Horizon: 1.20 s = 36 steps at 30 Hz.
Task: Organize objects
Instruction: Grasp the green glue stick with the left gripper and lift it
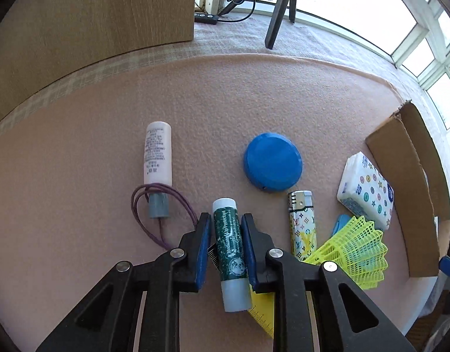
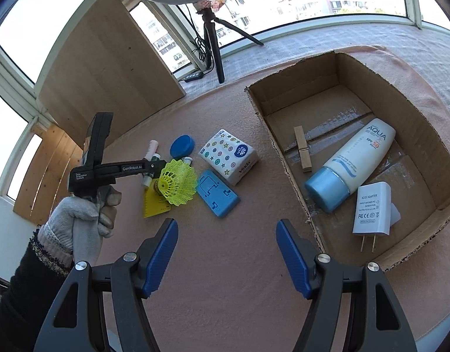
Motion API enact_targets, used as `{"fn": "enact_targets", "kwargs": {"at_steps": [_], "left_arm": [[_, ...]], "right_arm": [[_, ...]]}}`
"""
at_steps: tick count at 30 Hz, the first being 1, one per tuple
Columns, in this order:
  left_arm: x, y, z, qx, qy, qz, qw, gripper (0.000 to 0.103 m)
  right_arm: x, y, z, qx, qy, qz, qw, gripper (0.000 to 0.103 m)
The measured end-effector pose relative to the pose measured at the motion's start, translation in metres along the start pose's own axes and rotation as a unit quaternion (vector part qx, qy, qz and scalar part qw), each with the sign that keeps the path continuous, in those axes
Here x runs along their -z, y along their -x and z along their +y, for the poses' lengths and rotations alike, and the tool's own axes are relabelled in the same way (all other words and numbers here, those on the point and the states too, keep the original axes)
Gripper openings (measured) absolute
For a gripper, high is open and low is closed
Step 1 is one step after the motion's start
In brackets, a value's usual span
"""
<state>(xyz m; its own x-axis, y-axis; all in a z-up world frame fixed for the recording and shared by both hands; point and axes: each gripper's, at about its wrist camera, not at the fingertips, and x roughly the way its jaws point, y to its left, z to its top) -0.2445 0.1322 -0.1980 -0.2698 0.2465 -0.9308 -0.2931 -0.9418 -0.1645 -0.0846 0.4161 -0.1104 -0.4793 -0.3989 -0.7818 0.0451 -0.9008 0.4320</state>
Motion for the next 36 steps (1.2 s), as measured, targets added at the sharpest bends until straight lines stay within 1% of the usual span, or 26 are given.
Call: {"fn": "enact_targets", "kwargs": {"at_steps": [3, 4, 6, 10, 12, 13, 15, 17, 19, 21, 24, 28, 30, 32, 33, 36], "left_arm": [[0.027, 0.009, -0.004, 0.012, -0.002, -0.002, 0.9999, 0.021], [0.036, 0.011, -0.005, 0.010, -0.002, -0.002, 0.9999, 0.017], [0.054, 0.018, -0.005, 0.000, -0.015, -0.005, 0.9999, 0.016], [0.087, 0.035, 0.000, -0.016, -0.023, -0.008, 0.9996, 0.016], [0.099, 0.042, 0.004, -0.037, -0.029, -0.012, 0.9988, 0.016], [0.104, 0.045, 0.007, -0.046, -0.029, -0.015, 0.9984, 0.016], [0.111, 0.050, 0.015, -0.044, -0.017, -0.016, 0.9988, 0.017], [0.120, 0.058, 0.025, -0.042, -0.009, -0.017, 0.9989, 0.028], [0.125, 0.065, 0.029, -0.045, -0.003, -0.026, 0.9986, 0.050], [0.129, 0.069, 0.035, -0.044, 0.003, -0.034, 0.9984, 0.062], [0.134, 0.076, 0.039, -0.044, 0.007, -0.046, 0.9979, 0.062], [0.135, 0.078, 0.037, -0.035, 0.016, -0.049, 0.9981, 0.061], [0.137, 0.081, 0.037, -0.030, 0.016, -0.052, 0.9981, 0.060], [0.127, 0.072, 0.041, -0.026, 0.015, -0.052, 0.9982, 0.057], [0.128, 0.073, 0.040, -0.025, 0.014, -0.053, 0.9982, 0.056], [0.125, 0.069, 0.039, -0.017, 0.010, -0.052, 0.9984, 0.055]], "right_arm": [[0.003, 0.000, 0.009, 0.002, 0.013, 0.000, 1.000, 0.066], [0.005, 0.000, 0.011, 0.002, 0.016, 0.000, 1.000, 0.066], [0.007, 0.002, 0.014, 0.003, 0.022, -0.002, 1.000, 0.066], [0.011, 0.005, 0.021, 0.001, 0.030, -0.003, 1.000, 0.066], [0.014, 0.005, 0.025, 0.000, 0.034, -0.001, 0.999, 0.066], [0.015, 0.004, 0.027, -0.002, 0.036, 0.001, 0.999, 0.066], [0.018, 0.001, 0.030, -0.006, 0.039, 0.006, 0.999, 0.066], [0.022, -0.003, 0.035, -0.010, 0.044, 0.012, 0.999, 0.066], [0.024, -0.008, 0.041, -0.012, 0.052, 0.019, 0.998, 0.066], [0.026, -0.013, 0.047, -0.015, 0.062, 0.027, 0.998, 0.066], [0.029, -0.023, 0.055, -0.021, 0.073, 0.039, 0.996, 0.066], [0.028, -0.042, 0.065, -0.024, 0.093, 0.056, 0.994, 0.066], [0.025, -0.052, 0.065, -0.023, 0.092, 0.063, 0.993, 0.066], [0.019, -0.063, 0.064, -0.011, 0.099, 0.068, 0.993, 0.066], [0.016, -0.069, 0.062, -0.002, 0.103, 0.069, 0.992, 0.066], [0.003, -0.082, 0.055, 0.017, 0.104, 0.072, 0.992, 0.066]]}}
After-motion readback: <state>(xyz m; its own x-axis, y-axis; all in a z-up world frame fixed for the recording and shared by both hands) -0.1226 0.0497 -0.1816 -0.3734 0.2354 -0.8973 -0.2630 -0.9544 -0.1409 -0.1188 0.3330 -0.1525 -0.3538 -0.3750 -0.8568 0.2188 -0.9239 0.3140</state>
